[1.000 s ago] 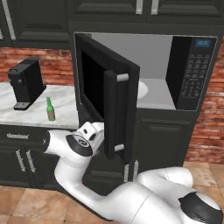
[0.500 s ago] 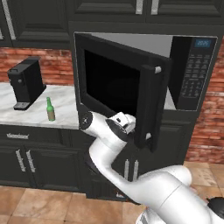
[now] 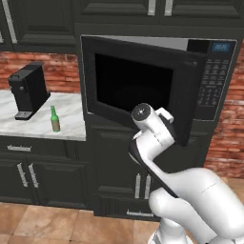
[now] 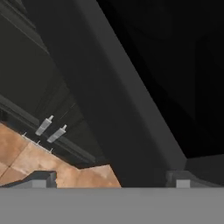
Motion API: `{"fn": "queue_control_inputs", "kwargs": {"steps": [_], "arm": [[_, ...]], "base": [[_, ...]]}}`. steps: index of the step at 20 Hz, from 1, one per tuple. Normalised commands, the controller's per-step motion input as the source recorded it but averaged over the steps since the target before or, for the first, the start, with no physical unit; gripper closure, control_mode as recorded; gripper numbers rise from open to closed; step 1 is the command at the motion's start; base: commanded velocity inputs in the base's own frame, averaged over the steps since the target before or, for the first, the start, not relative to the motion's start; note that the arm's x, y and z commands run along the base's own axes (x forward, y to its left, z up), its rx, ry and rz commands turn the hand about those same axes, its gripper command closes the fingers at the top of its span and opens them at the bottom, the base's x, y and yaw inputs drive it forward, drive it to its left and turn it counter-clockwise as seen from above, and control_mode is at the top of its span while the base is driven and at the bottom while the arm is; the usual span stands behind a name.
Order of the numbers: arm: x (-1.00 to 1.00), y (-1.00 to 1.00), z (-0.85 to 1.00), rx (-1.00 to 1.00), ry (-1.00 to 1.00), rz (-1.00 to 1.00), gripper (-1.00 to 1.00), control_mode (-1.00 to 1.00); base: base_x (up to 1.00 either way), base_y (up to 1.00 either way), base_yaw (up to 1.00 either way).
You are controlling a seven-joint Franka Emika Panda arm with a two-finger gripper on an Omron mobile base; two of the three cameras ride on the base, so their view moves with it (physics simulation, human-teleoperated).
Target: Place the microwavable item in the microwave. Then, close the microwave door and press the start button.
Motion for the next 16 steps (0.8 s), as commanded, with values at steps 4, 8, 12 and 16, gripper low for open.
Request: {"fn": "queue_control_inputs", "kwargs": {"steps": [4,8,12,16], "arm": [[0.89,-0.4,0.38,0.01,-0.14,0.15,-1.0,-1.0],[0.79,-0.28,0.19,0.0,-0.05,0.1,-1.0,-1.0],[0.84,-0.3,0.18,0.0,-0.01,0.1,-1.0,-1.0],[0.84,-0.19,0.18,0.0,-0.01,0.11,-1.0,-1.0]], "base": [[0.0,0.0,0.0],[0.0,0.0,0.0],[0.0,0.0,0.0],[0.0,0.0,0.0]]}}
